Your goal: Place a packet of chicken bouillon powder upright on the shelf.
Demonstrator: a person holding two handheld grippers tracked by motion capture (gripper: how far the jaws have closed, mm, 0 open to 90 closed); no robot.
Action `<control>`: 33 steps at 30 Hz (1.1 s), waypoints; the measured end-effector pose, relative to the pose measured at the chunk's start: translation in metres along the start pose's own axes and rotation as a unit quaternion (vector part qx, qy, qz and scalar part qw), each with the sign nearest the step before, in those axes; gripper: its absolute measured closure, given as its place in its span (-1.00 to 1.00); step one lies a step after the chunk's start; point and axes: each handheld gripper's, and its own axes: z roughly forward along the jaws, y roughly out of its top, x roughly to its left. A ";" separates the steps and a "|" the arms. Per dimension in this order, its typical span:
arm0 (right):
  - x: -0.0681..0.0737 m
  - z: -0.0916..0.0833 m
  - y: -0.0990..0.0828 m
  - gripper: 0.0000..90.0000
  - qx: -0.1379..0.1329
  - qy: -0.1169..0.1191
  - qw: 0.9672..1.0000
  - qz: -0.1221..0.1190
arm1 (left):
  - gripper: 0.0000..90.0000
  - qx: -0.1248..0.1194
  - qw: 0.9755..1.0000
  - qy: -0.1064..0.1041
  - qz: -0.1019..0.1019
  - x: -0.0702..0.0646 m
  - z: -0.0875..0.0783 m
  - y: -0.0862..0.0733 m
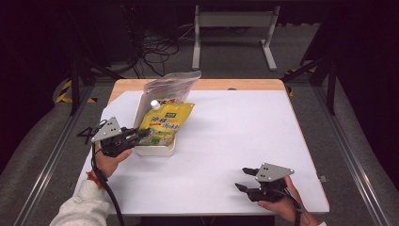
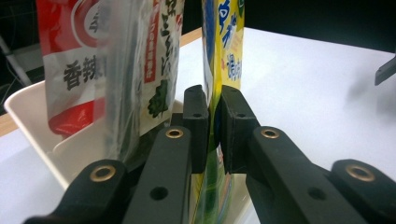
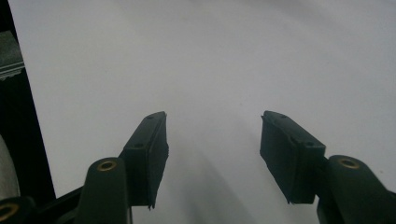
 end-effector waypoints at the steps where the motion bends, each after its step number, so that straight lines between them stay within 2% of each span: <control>1: 0.000 0.000 0.000 -0.09 0.000 0.000 1.000 0.000 | 0.83 0.002 1.000 0.001 0.001 0.000 -0.001 0.000; 6: 0.000 0.000 0.000 -0.09 0.001 0.000 1.000 0.000 | 0.83 0.031 0.999 0.007 0.022 -0.002 -0.002 0.000; 11: 0.000 0.000 0.000 -0.09 0.000 -0.001 1.000 0.000 | 0.82 0.050 0.998 0.008 0.023 0.000 -0.003 -0.006; 33: 0.000 0.000 0.001 -0.09 0.000 0.000 1.000 -0.001 | 0.80 0.069 0.998 0.011 0.012 0.005 -0.006 -0.020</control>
